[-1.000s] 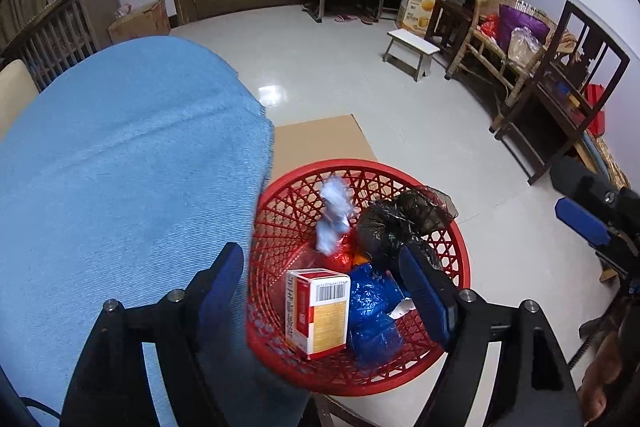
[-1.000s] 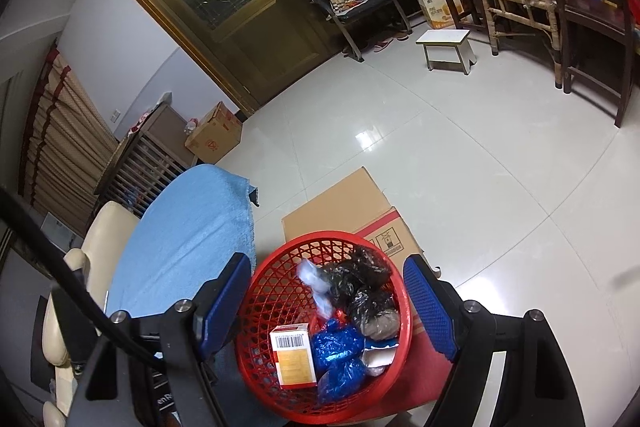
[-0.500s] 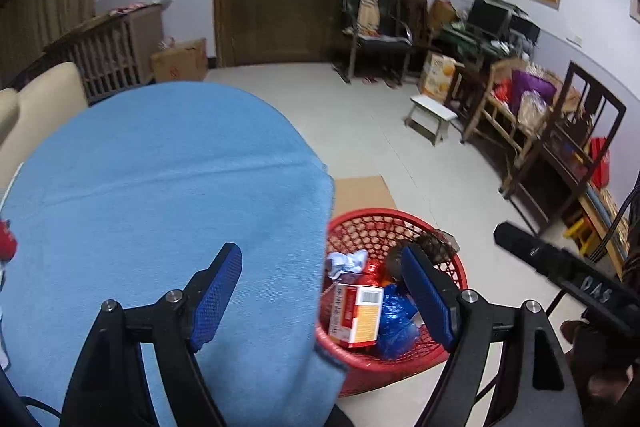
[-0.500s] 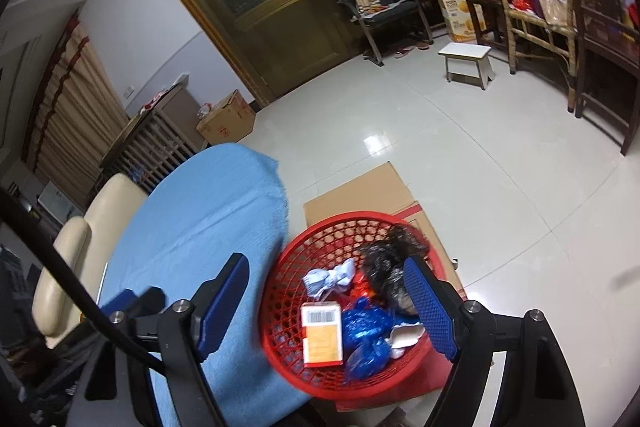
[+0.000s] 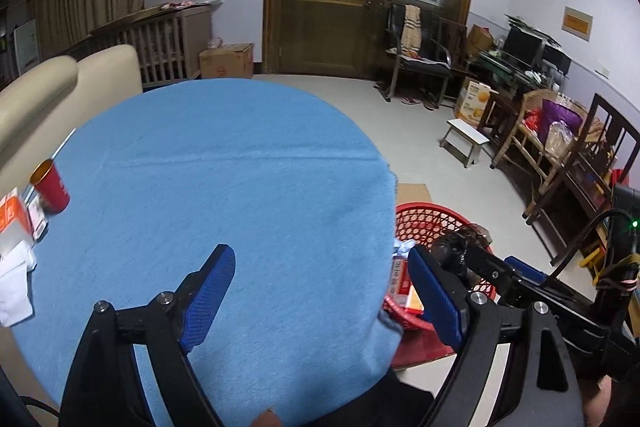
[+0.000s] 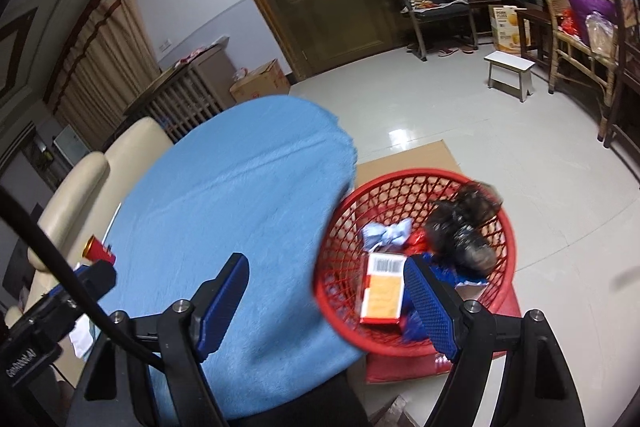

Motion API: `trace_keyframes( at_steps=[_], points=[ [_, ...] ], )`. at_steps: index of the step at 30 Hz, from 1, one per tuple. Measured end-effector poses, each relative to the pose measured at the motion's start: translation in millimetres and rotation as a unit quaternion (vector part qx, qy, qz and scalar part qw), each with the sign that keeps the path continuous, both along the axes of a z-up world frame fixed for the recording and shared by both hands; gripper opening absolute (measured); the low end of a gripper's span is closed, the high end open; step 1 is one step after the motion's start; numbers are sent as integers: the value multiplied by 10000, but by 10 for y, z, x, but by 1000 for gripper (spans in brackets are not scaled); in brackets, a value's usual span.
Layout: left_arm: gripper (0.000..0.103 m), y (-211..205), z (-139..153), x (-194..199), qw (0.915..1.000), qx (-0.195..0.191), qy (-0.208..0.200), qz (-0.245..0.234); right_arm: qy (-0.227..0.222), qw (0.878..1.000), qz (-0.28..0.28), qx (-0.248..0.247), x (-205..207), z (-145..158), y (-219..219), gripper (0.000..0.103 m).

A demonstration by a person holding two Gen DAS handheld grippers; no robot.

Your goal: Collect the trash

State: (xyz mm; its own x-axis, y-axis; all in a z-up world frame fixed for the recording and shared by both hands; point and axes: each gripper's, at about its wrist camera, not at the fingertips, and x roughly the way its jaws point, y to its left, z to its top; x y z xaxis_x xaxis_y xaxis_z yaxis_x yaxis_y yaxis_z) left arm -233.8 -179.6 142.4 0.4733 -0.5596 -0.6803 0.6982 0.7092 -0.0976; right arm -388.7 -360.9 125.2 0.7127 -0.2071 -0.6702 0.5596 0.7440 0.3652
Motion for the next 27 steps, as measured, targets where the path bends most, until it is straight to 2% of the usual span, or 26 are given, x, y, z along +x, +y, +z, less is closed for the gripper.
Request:
trace_keyframes(
  at_steps=[9, 15, 27],
  points=[
    [88, -48, -99, 38, 9999, -5, 149, 36, 110, 9998, -77, -132, -14, -41, 41, 82],
    [88, -111, -137, -39, 9998, 177, 8, -7, 150, 9997, -167, 5, -44, -72, -10, 82],
    [88, -57, -116, -59, 9998, 176, -89, 37, 139, 9998, -137, -65, -29, -39, 45, 83]
  ],
)
